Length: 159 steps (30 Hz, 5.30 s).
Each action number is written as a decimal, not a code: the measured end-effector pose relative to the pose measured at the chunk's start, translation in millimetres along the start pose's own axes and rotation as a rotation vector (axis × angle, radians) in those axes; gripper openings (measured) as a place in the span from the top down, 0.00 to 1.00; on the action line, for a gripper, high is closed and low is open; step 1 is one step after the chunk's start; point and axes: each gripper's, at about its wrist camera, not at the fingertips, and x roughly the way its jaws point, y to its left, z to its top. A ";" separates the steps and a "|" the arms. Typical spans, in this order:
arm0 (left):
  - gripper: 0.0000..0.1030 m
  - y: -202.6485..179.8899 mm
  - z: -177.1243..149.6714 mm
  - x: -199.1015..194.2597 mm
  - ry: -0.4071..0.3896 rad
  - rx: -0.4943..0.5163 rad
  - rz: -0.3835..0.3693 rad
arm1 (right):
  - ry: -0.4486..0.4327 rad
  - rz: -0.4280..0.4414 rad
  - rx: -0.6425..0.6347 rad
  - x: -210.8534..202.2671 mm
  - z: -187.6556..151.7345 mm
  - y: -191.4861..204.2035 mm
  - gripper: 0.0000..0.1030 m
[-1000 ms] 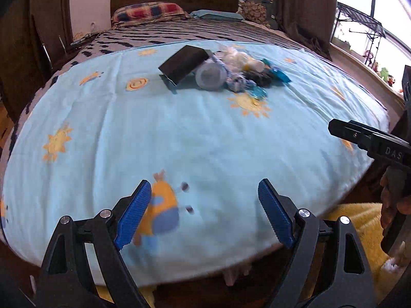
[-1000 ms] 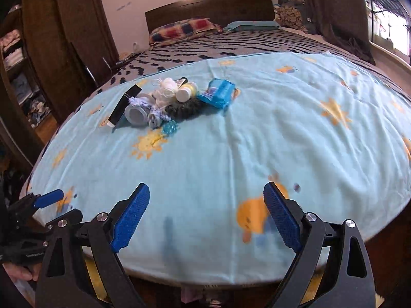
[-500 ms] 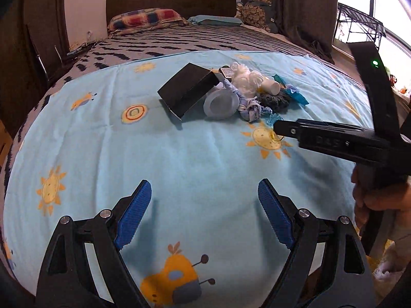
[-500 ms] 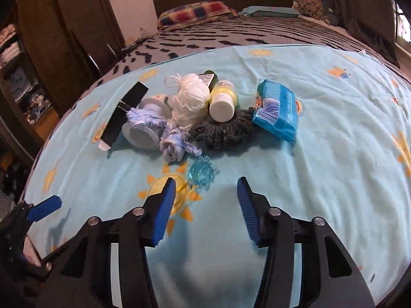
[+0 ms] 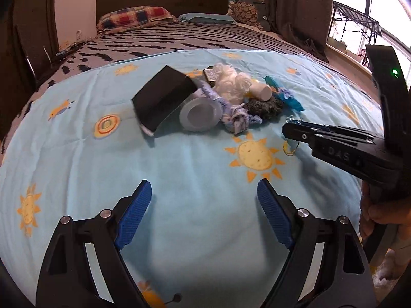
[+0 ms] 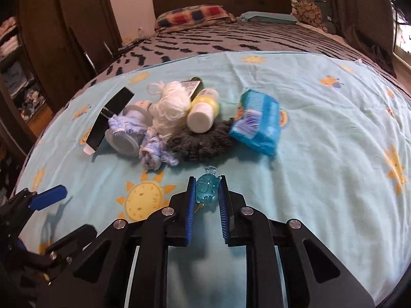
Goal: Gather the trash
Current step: 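Grasp the blue transparent teether with the right tool, then grasp the blue-white rag with the left tool, then carry the teether and rag down past the bed edge to the bin, then open both tools to drop the teether and rag into the bin, then raise both tools back toward the remaining items on the bed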
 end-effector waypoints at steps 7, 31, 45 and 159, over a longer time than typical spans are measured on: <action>0.49 -22.1 24.2 28.7 0.024 0.006 -0.074 | -0.035 0.002 0.024 -22.8 -3.5 -19.8 0.82; 0.77 -33.9 33.7 40.7 0.047 0.040 -0.048 | -0.060 0.041 0.011 -72.7 -51.1 -42.3 0.82; 0.77 -51.1 -54.7 -58.3 -0.010 0.053 -0.097 | -0.056 0.096 -0.034 -108.5 -96.6 -13.1 0.82; 0.28 6.0 39.8 40.8 0.023 -0.068 0.013 | -0.070 -0.041 0.096 2.6 44.8 -40.9 0.26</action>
